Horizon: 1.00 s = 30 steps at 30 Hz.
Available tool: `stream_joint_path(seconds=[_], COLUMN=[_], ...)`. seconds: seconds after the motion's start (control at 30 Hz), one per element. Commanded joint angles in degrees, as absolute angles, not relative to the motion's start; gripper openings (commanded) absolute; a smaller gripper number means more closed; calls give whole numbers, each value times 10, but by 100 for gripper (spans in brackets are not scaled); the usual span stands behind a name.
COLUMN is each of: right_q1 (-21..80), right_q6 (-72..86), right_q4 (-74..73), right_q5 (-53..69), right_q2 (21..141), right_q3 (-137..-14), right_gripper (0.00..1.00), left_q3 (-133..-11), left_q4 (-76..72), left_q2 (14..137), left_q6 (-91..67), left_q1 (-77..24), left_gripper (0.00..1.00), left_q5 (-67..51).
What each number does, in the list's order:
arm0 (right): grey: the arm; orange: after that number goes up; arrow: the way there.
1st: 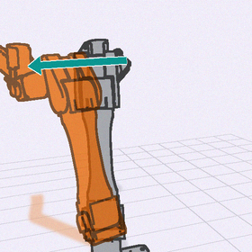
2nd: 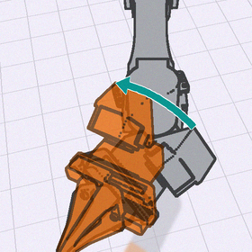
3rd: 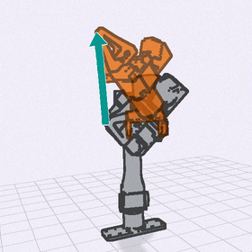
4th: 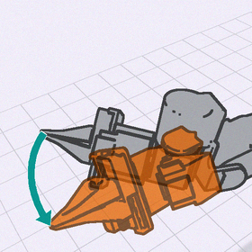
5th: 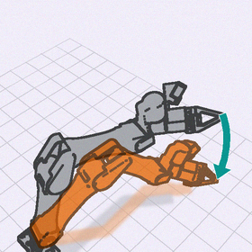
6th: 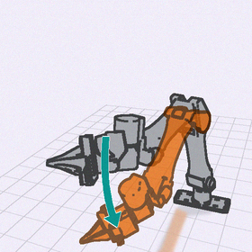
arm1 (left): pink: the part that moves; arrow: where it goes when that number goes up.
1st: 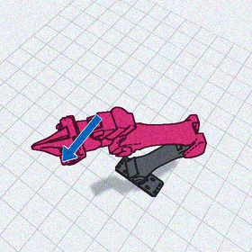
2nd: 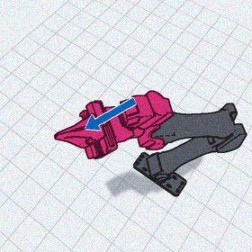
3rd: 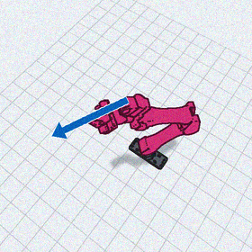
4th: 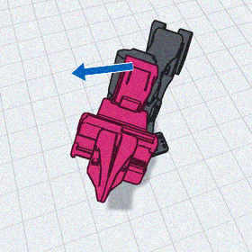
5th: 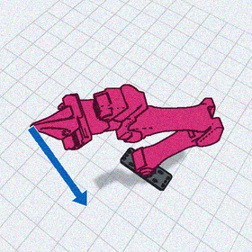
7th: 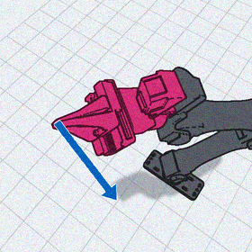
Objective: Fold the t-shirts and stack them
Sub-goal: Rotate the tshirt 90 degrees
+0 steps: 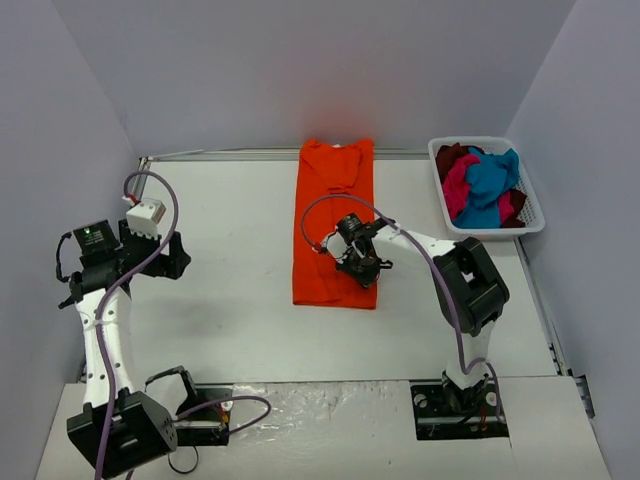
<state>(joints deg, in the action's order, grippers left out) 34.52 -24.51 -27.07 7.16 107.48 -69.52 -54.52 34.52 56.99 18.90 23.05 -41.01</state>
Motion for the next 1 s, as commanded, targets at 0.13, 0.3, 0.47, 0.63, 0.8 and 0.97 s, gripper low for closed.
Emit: stream_joint_path(seconds=[0.13, 0.3, 0.47, 0.63, 0.8, 0.97], right_q1=[340, 338, 299, 198, 127, 46], right_q6=[-285, -297, -294, -276, -245, -237], right_q4=[-412, -450, -440, -411, -372, -357], right_q5=[170, 169, 143, 156, 155, 193], right_q2=[1000, 968, 913, 822, 761, 758], right_q3=[-779, -821, -788, -683, -650, -667], right_gripper=[23, 44, 43, 38, 35, 36], left_q3=[-614, -687, -702, -637, -512, -447], left_q4=[372, 408, 416, 377, 270, 205], left_q2=[620, 685, 707, 708, 658, 664], left_q6=[199, 217, 251, 311, 364, 374], left_q1=[155, 51, -53, -225, -370, -431], left_gripper=[85, 89, 94, 94, 94, 97], left_q5=[-406, -350, -303, -152, -29, 18])
